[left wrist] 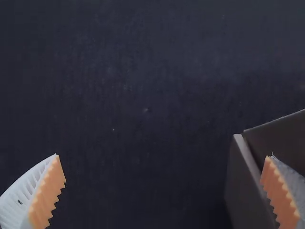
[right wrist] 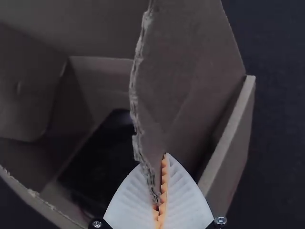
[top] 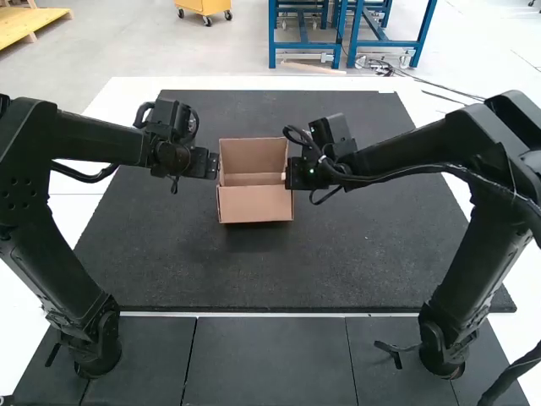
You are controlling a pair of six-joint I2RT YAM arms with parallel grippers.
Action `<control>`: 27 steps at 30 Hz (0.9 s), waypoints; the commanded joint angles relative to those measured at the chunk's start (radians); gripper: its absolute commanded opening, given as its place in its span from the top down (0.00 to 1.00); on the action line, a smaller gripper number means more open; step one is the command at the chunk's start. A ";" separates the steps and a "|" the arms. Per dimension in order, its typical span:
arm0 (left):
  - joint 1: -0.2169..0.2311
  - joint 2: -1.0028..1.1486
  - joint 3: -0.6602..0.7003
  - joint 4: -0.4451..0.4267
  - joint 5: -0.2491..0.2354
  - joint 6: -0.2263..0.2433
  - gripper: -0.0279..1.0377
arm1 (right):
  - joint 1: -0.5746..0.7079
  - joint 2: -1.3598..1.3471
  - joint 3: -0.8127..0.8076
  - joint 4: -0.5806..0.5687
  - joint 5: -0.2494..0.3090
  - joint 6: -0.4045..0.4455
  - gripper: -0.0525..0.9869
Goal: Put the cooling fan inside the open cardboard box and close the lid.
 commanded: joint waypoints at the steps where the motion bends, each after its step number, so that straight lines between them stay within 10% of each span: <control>1: -0.004 -0.048 0.042 -0.006 0.010 -0.007 0.06 | 0.013 -0.041 -0.003 -0.013 0.008 0.010 0.96; 27: -0.055 -0.087 0.035 -0.143 0.078 0.027 0.06 | 0.032 -0.106 0.005 -0.259 -0.032 -0.058 0.96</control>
